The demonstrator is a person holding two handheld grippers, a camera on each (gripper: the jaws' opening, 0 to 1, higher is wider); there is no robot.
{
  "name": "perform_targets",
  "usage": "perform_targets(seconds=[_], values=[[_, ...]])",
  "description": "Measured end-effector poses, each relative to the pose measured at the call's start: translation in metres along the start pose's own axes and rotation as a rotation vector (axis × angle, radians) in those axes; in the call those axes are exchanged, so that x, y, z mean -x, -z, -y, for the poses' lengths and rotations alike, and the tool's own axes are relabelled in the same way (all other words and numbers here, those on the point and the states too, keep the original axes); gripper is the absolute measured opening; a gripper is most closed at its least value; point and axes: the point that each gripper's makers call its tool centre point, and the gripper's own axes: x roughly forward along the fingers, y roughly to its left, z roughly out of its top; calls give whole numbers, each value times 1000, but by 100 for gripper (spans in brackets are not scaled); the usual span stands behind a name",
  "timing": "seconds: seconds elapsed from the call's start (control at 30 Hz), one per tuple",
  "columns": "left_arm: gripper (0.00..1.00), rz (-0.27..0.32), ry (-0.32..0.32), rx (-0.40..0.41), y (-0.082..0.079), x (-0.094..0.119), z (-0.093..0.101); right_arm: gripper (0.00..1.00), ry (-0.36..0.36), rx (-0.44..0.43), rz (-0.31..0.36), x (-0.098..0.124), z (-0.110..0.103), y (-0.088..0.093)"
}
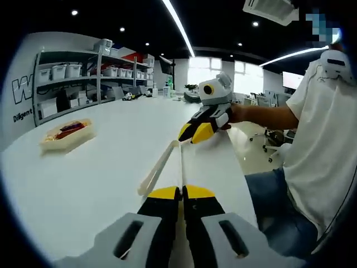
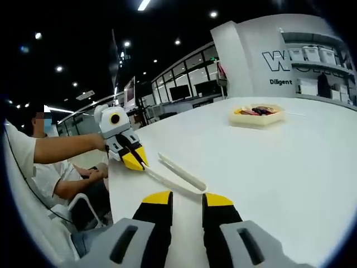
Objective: Place the target food into the container with the food tongs after gripping and lifting it, then release it inside without dropping or visibly crushing the food.
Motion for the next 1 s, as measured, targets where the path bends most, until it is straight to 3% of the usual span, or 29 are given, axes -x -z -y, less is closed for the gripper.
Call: perform_targets(seconds=[0.13, 0.2, 0.27, 0.33, 0.5, 0.67, 1.0], values=[[2, -10, -14, -5, 0, 1, -3, 19, 31, 44, 3, -1, 5, -1], [2, -7, -37, -6, 0, 1, -7, 20, 62, 118, 15, -4, 9, -5], [3, -1, -39, 4, 0, 2, -7, 21, 93, 159, -14, -8, 14, -2], [3, 2, -64, -3, 1, 2, -11, 21, 92, 152, -51, -15, 11, 2], [3, 19, -73, 10, 2, 0, -11, 14, 102, 148, -57, -23, 11, -1], [4, 20, -135, 19, 1, 0, -25, 14, 123, 140, -55, -25, 17, -3], [5, 21, -166, 51, 1, -3, -37, 14, 149, 120, -45, -29, 26, -7]])
